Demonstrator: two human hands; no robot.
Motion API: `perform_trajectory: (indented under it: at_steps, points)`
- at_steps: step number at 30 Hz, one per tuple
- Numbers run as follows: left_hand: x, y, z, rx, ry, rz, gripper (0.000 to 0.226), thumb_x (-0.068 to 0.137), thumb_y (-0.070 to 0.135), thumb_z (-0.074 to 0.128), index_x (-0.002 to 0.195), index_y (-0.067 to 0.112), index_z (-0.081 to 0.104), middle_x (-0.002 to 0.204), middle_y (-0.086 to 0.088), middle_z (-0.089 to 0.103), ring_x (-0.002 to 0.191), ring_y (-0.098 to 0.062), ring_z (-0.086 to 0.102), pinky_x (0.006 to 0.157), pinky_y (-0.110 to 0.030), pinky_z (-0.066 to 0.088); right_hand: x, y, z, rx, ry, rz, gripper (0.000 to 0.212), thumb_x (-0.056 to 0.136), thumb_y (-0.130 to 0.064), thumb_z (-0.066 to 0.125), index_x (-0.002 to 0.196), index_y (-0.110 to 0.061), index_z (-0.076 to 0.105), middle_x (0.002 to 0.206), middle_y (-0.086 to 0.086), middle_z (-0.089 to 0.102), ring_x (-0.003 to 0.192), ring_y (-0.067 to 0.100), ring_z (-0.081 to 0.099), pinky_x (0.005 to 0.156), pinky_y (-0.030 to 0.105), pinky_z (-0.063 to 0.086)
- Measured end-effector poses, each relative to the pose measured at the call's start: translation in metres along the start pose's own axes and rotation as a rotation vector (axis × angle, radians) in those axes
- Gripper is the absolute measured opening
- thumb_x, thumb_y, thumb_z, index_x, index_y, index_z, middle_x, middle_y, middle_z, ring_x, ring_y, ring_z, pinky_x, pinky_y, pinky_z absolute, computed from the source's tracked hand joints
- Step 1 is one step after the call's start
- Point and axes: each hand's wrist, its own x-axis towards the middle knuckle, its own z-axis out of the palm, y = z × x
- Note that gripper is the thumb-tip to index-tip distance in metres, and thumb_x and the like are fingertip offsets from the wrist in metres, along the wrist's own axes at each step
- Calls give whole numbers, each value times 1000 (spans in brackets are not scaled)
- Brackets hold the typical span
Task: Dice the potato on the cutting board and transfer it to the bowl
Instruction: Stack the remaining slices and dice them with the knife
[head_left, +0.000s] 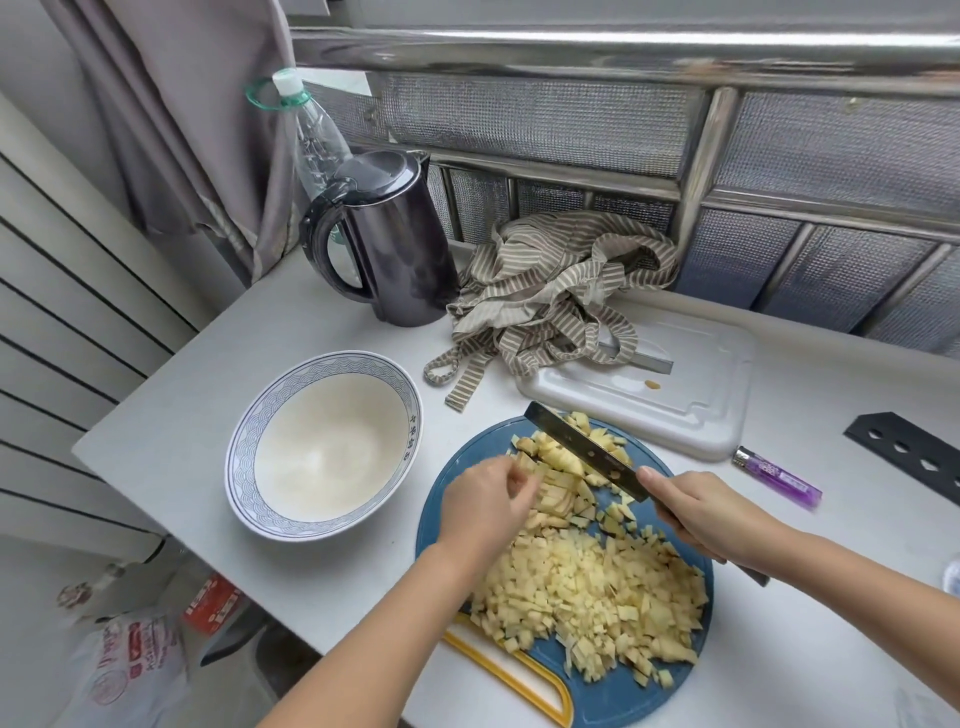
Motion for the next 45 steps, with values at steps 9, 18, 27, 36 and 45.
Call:
perform_trajectory:
  at_steps: [9, 18, 27, 36, 45]
  points:
    - [33, -28, 2, -263, -141, -354, 54, 76, 43, 78, 118, 13, 60, 114, 2, 62, 103, -12, 57, 87, -25, 45, 16, -14, 8, -131, -14, -36, 58, 98, -58, 26, 61, -14, 36, 56, 0, 38, 50, 14, 34, 58, 31, 31]
    - [38, -1, 1, -146, -315, -243, 53, 88, 45, 63, 131, 15, 56, 131, -2, 57, 117, -18, 55, 98, -33, 46, 13, -19, -10, 163, 30, 41, 56, 96, -58, 32, 65, -12, 41, 53, 3, 34, 41, 16, 29, 41, 22, 29]
    - [30, 30, -25, -170, 57, 21, 40, 98, 40, 46, 129, 15, 50, 125, 3, 49, 116, -10, 46, 99, -24, 36, -21, -33, -9, 673, -160, 306, 57, 95, -63, 32, 66, -14, 41, 52, 0, 32, 40, 14, 27, 38, 21, 26]
    - [21, 64, 27, -272, 277, 405, 61, 98, 53, 28, 136, 8, 43, 136, -7, 33, 130, -20, 30, 112, -33, 23, -60, -54, 23, 951, -164, 380, 66, 86, -76, 33, 59, -16, 45, 49, 0, 33, 35, 14, 29, 35, 19, 29]
    - [22, 13, 42, -304, 206, 134, 30, 103, 19, 39, 124, 9, 58, 128, -5, 43, 126, -20, 36, 107, -33, 32, -91, -39, 26, 853, -63, 407, 60, 88, -72, 35, 69, -16, 41, 51, -1, 33, 38, 14, 28, 38, 21, 28]
